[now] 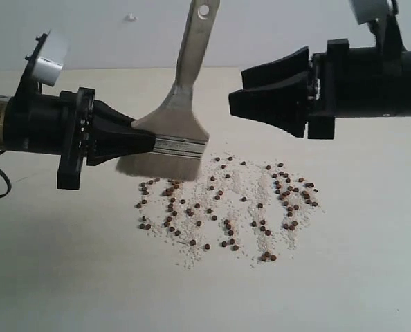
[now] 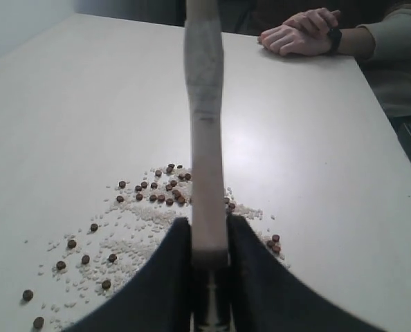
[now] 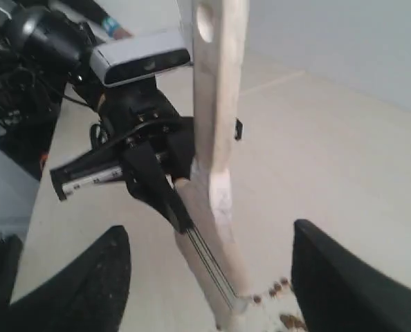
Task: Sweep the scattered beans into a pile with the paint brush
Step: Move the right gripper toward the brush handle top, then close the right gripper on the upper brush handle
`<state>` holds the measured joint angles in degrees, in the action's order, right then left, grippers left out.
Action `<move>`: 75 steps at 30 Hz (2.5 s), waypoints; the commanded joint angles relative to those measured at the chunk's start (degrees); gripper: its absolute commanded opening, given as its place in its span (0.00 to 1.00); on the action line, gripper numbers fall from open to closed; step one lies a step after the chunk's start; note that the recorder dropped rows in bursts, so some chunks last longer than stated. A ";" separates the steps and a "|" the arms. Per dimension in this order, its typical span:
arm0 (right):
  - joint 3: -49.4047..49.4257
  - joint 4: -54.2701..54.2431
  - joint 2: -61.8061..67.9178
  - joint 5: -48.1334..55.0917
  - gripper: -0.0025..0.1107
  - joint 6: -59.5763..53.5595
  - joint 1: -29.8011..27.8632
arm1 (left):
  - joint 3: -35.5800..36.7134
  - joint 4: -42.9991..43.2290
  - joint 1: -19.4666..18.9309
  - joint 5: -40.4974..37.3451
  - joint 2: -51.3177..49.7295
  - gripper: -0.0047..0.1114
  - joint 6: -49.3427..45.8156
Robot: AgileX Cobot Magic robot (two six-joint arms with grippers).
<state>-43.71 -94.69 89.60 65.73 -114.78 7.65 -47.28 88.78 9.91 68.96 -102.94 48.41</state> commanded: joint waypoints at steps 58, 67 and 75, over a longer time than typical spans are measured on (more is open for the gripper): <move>8.43 160.73 -5.54 -135.69 0.22 159.18 2.37 | 0.60 3.11 -3.14 1.00 0.28 0.04 -0.13; 8.43 155.88 -3.43 -134.57 0.49 161.17 2.37 | 0.60 3.01 -3.14 1.00 0.28 0.04 -0.13; 7.46 155.04 -0.54 -134.80 0.53 160.41 2.37 | 0.60 2.90 -3.14 1.00 0.28 0.04 -0.13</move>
<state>-35.20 61.10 87.97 -68.86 46.10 9.94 -46.79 92.60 6.91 68.96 -102.94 47.96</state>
